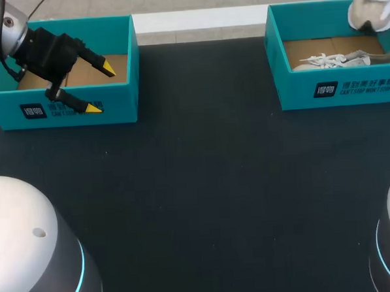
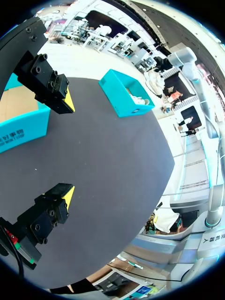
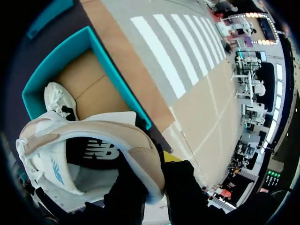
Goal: Take the shoe out of the shoebox, open the shoe tongue, remove and reinsert the insole, then place the shoe into the shoebox
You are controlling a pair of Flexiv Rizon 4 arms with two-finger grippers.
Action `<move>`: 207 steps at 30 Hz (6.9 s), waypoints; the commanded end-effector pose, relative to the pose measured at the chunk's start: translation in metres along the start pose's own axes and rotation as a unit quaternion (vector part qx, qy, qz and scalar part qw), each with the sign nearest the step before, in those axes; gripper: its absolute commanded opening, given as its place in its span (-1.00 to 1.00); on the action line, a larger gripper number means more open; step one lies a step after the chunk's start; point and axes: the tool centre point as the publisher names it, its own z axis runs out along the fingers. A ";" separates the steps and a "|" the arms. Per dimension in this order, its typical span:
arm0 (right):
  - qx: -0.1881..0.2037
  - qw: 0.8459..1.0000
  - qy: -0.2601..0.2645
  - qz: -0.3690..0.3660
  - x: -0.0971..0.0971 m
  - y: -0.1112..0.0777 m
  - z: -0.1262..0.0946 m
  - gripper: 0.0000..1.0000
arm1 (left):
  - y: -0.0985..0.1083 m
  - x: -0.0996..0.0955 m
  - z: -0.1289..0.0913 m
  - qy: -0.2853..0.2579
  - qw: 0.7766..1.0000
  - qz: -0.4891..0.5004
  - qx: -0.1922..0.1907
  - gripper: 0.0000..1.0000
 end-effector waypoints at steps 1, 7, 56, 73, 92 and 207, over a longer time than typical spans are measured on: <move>-0.008 0.988 -0.059 0.141 0.011 -0.013 -0.008 -1.00 | -0.001 0.001 0.000 0.000 1.000 0.000 -0.002 1.00; -0.018 0.986 -0.058 0.154 0.012 -0.016 -0.007 -1.00 | -0.001 0.001 0.000 0.000 1.000 0.000 -0.002 1.00; 0.123 0.861 0.054 0.490 0.038 -0.029 -0.018 -1.00 | -0.001 0.001 0.000 0.000 1.000 0.000 -0.002 1.00; 0.123 0.861 0.054 0.490 0.038 -0.029 -0.018 -1.00 | -0.001 0.001 0.000 0.000 1.000 0.000 -0.002 1.00; 0.117 0.854 0.055 0.504 0.047 -0.029 -0.015 -1.00 | -0.001 0.001 0.000 0.000 1.000 0.000 -0.002 1.00; 0.133 0.843 0.034 0.520 0.124 -0.024 0.100 -1.00 | -0.001 0.001 0.000 0.000 1.000 0.000 -0.002 1.00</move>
